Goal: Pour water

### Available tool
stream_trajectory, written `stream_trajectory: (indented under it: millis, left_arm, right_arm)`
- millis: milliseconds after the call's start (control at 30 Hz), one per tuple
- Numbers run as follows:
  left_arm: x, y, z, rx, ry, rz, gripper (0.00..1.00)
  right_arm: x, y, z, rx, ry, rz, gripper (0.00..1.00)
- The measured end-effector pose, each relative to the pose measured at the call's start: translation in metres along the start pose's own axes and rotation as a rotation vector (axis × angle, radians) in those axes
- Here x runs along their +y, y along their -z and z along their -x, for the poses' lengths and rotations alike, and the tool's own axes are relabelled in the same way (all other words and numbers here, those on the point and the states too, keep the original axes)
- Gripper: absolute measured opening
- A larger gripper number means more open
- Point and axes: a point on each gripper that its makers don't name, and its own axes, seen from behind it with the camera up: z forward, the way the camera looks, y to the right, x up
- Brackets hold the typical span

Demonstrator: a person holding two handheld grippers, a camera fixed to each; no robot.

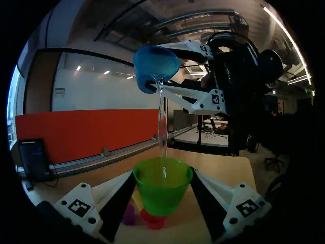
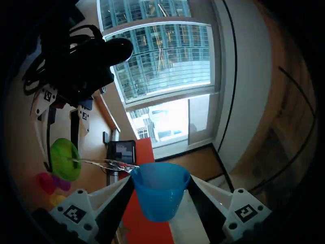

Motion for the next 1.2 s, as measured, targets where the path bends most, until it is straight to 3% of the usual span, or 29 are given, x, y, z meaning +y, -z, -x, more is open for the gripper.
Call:
stream_trajectory:
  millis: [1200]
  left_arm:
    - [0.000, -0.002, -0.001, 0.001, 0.002, 0.001, 0.88]
  right_arm:
    - [0.027, 0.005, -0.008, -0.001, 0.257, 0.024, 0.91]
